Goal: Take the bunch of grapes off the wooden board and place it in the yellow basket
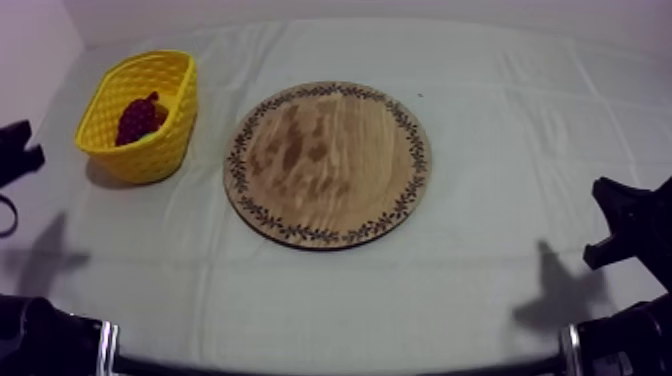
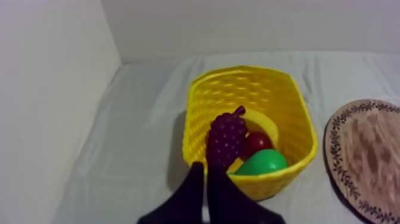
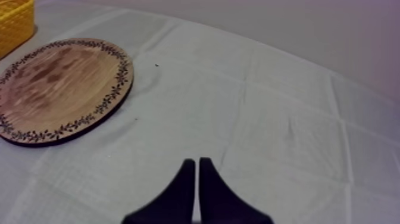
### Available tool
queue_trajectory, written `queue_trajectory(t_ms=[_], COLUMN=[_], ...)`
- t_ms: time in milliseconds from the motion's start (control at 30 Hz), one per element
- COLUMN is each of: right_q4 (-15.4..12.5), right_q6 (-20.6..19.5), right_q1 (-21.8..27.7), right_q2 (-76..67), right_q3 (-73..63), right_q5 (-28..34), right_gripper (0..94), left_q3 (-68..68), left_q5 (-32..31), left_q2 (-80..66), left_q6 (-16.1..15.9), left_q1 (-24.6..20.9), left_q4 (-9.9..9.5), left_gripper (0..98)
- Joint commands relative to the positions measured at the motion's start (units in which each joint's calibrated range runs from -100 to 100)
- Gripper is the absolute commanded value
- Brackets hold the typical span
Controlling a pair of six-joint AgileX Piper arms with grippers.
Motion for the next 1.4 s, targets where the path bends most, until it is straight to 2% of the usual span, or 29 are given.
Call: queue_trajectory(t_ms=[0,333,567,767,1367], right_q4=[0.01,0.01,0.01,0.01,0.01], right_q6=[0.0,-0.01,-0.01,0.0,-0.01], right_q1=[0.02,0.02,0.02,0.02,0.02], right_q2=[-0.01,-0.01,-0.01,-0.01,-0.01], right_q3=[-0.03,-0.03,-0.03,-0.03,-0.03], right_q5=[0.0,0.0,0.0,0.0,0.0], right_gripper=[0.4,0.4,0.4,0.4,0.4], left_q3=[8.46,18.63,20.63,21.4,21.52], left_q5=[-0.79,-2.51,-2.69,-3.41,-3.38], left_q2=[-9.61,-21.58,-25.08,-25.5,-25.56], left_q6=[-0.02,0.55,1.07,1.82,2.35], left_q1=[-0.01,0.37,-0.13,-0.9,-1.11], left_q4=[0.06,-0.81,-0.05,1.33,1.63], left_gripper=[0.0,0.0,0.0,0.0,0.0])
